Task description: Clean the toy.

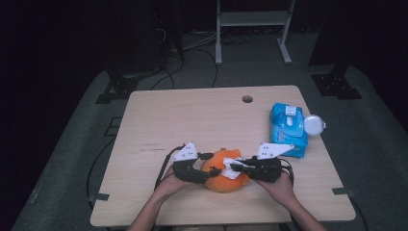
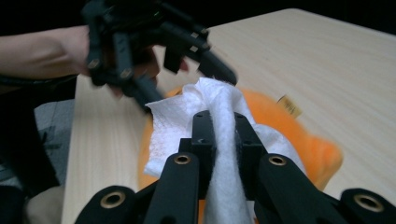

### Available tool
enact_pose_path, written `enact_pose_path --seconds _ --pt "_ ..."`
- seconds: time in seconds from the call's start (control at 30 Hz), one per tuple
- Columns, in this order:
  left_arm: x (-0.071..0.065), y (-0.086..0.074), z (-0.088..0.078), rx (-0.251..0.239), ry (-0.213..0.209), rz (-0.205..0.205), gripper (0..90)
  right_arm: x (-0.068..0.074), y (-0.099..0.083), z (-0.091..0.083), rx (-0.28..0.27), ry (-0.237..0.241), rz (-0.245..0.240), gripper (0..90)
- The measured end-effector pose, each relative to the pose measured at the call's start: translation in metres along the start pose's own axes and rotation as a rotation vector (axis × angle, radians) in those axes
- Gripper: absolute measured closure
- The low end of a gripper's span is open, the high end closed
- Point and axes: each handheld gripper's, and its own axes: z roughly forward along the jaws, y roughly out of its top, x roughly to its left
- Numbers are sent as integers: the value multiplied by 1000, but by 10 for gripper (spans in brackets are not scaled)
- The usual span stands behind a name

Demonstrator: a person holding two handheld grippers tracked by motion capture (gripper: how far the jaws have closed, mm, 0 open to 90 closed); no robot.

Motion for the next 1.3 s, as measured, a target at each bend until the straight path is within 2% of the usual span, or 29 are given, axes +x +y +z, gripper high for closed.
enact_pose_path --seconds 0.1,0.2,0.33,0.43,0.57,0.63,0.7,0.73,0.8,0.87,0.9,0.93,1.0,1.07,1.17,1.3 --pt "-4 0 1 12 5 37 355 -5 1 1 1 -10 3 814" --pt "-2 -2 -1 13 -3 27 363 -13 -5 -3 5 -26 24 815" --pt "-2 -3 -2 11 -12 32 366 -26 -14 -14 28 -76 70 813" --pt "-4 -2 0 16 -22 61 375 -25 -11 -15 19 -85 67 813" --pt "-9 0 1 22 -27 93 376 -17 -1 -9 -2 -66 32 812" --pt "-8 1 -1 20 -32 78 360 -16 -2 -5 11 -55 32 812" --pt "-6 4 -2 6 -33 28 245 -16 -5 -5 25 -37 43 810" --pt "-4 5 -2 -1 -23 5 193 -13 -6 -5 36 -41 32 809" --pt "-1 5 -1 -3 -13 -38 143 -6 -8 -5 37 -17 16 809" --pt "-2 2 2 9 -27 -41 180 -2 -5 -6 34 -2 4 809" --pt "-4 2 3 12 -20 -26 241 0 -2 -6 36 -4 -10 810" --pt "-6 2 4 9 -28 -16 264 0 0 -5 26 -3 -13 811" --pt "-11 5 6 15 -30 25 293 -1 4 -3 1 3 0 811" --pt "-15 6 8 21 -28 54 303 -2 7 -1 0 -4 -12 812" --pt "-14 4 6 19 -34 50 316 -8 5 -2 9 -10 0 813" --pt "-12 5 4 15 -38 44 302 -21 -5 -16 19 -44 43 812"
